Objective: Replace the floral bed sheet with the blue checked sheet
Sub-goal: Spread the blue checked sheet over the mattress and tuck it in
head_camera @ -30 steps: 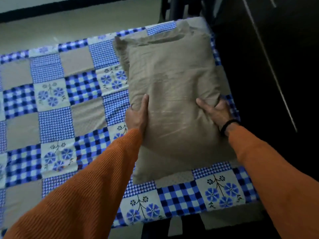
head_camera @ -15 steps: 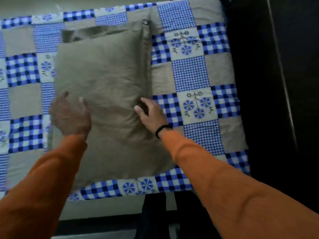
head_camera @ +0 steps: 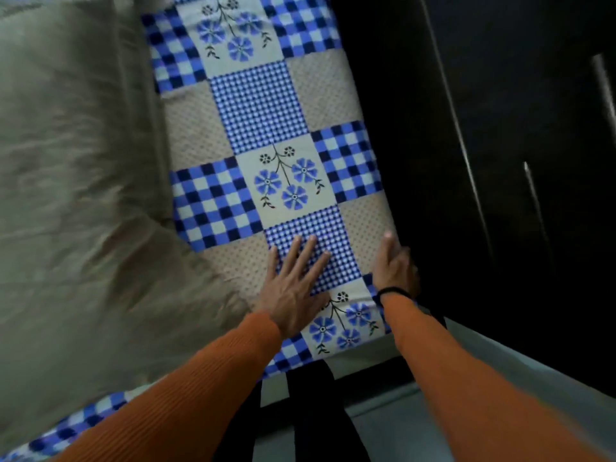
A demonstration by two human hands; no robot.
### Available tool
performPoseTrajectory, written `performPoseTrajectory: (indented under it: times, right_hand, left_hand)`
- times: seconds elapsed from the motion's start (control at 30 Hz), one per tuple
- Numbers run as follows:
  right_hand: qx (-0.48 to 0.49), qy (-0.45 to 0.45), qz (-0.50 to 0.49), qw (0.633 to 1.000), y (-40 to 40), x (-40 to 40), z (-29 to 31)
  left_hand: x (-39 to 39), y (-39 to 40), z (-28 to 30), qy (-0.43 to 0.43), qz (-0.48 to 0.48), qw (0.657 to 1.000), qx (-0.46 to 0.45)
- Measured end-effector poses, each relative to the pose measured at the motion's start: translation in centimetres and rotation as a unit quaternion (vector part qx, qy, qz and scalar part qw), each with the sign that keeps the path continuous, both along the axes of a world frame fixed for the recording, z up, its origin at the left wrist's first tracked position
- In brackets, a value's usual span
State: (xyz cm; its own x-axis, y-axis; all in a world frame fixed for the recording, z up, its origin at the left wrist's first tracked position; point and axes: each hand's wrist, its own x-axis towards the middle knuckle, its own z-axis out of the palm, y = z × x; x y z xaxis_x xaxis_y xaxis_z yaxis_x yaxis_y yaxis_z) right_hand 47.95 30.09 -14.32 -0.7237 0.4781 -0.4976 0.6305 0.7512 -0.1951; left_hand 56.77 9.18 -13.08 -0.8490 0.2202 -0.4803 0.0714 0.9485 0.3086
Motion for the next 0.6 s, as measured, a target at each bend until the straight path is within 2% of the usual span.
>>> performPoseTrajectory:
  times: [0.03,0.07,0.17,0.23,0.27,0.4,0.5,0.57,0.6]
  right_hand:
    - [-0.027,-0.022,-0.027,0.999,0.6,-0.7,0.3]
    - [-0.053,-0.004,-0.014,0.998,0.6,-1.5,0.4]
    - [-0.083,0.167,0.153,0.970,-2.3,-6.5,0.2]
    - [-0.098,0.195,0.259,0.941,-5.1,-9.5,-1.0]
    - [-0.082,0.182,0.264,0.944,-5.9,-9.7,-1.6]
    - [-0.033,0.066,0.060,0.995,-1.8,-3.7,-1.3]
    - [-0.049,-0.061,-0.031,0.996,3.8,1.2,0.5]
    - [-0.063,-0.061,-0.054,0.995,4.7,1.0,0.7]
    - [-0.060,-0.010,-0.031,0.998,4.2,0.4,0.6]
  left_hand:
    - [-0.7,-0.3,0.1,0.005,-0.002,1.000,-0.003]
    - [-1.6,-1.0,0.0,0.013,0.007,1.000,-0.007]
    - [-8.3,-3.3,-0.8,0.071,0.040,0.996,-0.025]
    - [-12.7,-4.3,-1.1,0.096,0.099,0.989,-0.043]
    - [-14.1,-4.5,-1.3,0.088,0.128,0.987,-0.049]
    - [-13.1,-3.6,-1.9,0.057,0.157,0.985,-0.044]
    - [-10.1,-2.6,-1.2,0.049,0.144,0.988,-0.020]
    - [-8.2,-1.6,-1.1,0.047,0.139,0.989,-0.025]
    - [-7.4,-1.0,-0.9,0.040,0.135,0.990,-0.022]
